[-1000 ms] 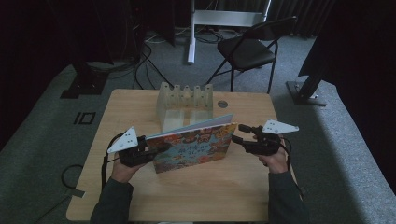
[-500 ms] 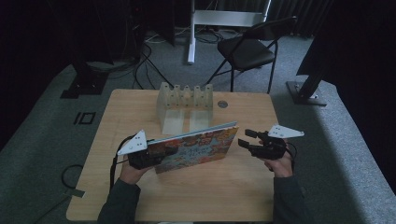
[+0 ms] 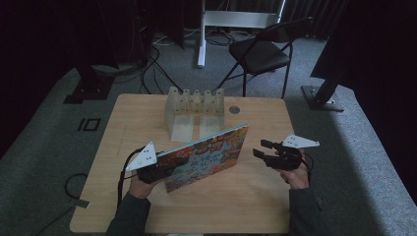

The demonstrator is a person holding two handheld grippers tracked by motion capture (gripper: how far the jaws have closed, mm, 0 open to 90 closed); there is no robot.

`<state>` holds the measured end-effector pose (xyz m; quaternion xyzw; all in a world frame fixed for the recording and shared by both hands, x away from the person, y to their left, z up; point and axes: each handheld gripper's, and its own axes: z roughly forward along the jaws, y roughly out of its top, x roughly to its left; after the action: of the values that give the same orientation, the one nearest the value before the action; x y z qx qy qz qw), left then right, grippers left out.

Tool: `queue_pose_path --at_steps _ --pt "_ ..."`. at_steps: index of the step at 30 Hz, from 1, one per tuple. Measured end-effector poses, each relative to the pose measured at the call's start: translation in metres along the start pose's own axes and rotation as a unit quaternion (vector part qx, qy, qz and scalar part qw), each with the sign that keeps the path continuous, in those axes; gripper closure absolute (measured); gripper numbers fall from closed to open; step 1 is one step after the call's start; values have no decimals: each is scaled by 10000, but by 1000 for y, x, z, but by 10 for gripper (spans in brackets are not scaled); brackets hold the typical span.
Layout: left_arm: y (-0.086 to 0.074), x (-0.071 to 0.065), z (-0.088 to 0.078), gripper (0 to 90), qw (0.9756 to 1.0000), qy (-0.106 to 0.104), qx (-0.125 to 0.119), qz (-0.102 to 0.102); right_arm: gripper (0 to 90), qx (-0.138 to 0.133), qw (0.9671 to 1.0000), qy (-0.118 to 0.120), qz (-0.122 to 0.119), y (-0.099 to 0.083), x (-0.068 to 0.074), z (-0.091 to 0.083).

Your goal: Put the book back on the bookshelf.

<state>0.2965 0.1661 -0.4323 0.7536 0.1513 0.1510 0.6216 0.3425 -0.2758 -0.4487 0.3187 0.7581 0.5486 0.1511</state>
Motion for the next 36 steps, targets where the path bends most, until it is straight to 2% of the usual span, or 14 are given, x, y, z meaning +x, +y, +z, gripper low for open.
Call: queue_pose_path --at_steps 5,11,15,23,36 --pt "-2 0 0 796 10000 -9 -62 -32 423 126 9999 -80 38 -8 -2 1" --pt "-8 2 2 779 9991 -151 -325 -238 423 226 9996 -133 132 -17 -6 -1" --pt "-11 3 3 771 9984 -157 -437 -329 423 288 9993 -166 154 -21 -8 -1" --pt "-14 2 6 697 9986 -135 -433 -280 421 360 9990 -211 177 -26 -10 0" --pt "-21 -3 16 691 9991 -47 -302 -280 411 521 9979 -239 302 -37 -14 4"
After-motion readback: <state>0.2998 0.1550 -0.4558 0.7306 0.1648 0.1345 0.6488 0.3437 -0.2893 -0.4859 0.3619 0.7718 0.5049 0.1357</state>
